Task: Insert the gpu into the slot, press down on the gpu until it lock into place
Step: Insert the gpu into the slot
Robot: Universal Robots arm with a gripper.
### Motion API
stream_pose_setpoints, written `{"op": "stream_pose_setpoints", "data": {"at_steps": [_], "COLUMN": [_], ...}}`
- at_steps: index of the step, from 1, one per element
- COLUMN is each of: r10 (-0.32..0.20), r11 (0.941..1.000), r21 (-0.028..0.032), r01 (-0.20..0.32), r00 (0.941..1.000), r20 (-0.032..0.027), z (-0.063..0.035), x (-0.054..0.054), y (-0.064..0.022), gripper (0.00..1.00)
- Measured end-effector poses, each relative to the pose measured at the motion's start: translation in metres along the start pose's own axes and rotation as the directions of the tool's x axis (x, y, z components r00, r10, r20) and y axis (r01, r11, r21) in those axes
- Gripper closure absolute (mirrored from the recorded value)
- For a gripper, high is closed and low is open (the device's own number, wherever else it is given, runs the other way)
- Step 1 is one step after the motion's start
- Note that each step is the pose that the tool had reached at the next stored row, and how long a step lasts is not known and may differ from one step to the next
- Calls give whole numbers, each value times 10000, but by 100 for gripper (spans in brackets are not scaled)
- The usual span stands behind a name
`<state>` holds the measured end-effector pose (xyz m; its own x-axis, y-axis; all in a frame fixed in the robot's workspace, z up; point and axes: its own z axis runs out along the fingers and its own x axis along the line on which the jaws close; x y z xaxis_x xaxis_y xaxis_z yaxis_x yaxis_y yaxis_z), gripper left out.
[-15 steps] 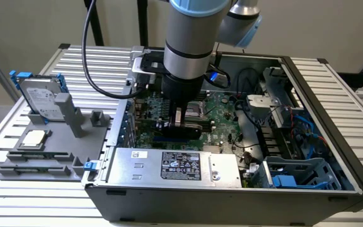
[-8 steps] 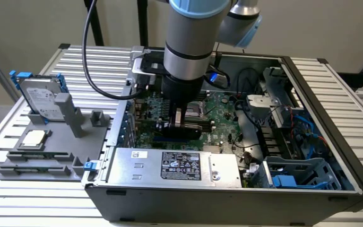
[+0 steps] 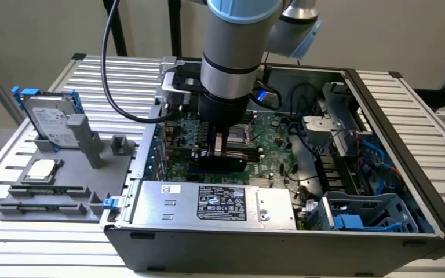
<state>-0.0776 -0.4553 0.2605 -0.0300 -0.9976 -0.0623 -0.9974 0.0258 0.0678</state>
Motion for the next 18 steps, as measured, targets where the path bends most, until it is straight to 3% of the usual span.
{"op": "stream_pose_setpoints", "data": {"at_steps": [18], "r10": [-1], "r11": [10000], "r21": [-1], "r01": [1], "r00": [10000], "r20": [0], "z": [58], "x": [4], "y": [-4], "gripper": [74]}}
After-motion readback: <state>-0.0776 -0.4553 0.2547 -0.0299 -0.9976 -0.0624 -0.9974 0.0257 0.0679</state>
